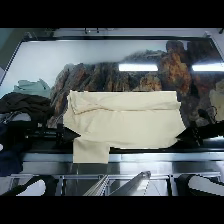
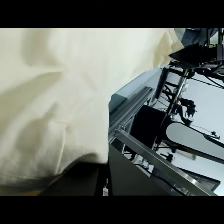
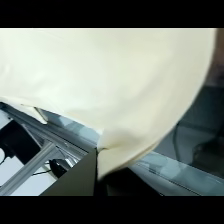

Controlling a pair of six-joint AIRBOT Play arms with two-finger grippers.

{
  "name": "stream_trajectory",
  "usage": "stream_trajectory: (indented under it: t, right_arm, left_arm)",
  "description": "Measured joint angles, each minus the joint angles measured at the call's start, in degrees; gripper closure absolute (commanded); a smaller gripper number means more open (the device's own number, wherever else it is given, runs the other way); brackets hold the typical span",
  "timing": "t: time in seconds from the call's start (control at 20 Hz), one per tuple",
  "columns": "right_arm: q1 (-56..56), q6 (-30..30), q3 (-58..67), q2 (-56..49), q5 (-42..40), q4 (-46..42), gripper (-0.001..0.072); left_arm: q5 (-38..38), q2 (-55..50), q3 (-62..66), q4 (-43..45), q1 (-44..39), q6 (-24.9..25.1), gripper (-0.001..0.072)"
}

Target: Fold the shirts.

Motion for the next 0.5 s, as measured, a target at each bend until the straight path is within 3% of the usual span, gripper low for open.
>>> stream_trajectory:
  t: [0.2, 0.5]
  right_arm:
    - [0.6, -7.1, 2.2, 1.8, 0.4, 15.9, 0.0691]
    - [7.5, -15.8, 6.6, 0.2, -13.0, 30.9, 0.0693]
  left_arm:
    - [2.2, -0.1, 10.8, 0.0, 0.0, -2.9, 0.0684]
    - [2.4, -9.2, 29.8, 0.0, 0.0, -6.7, 0.0684]
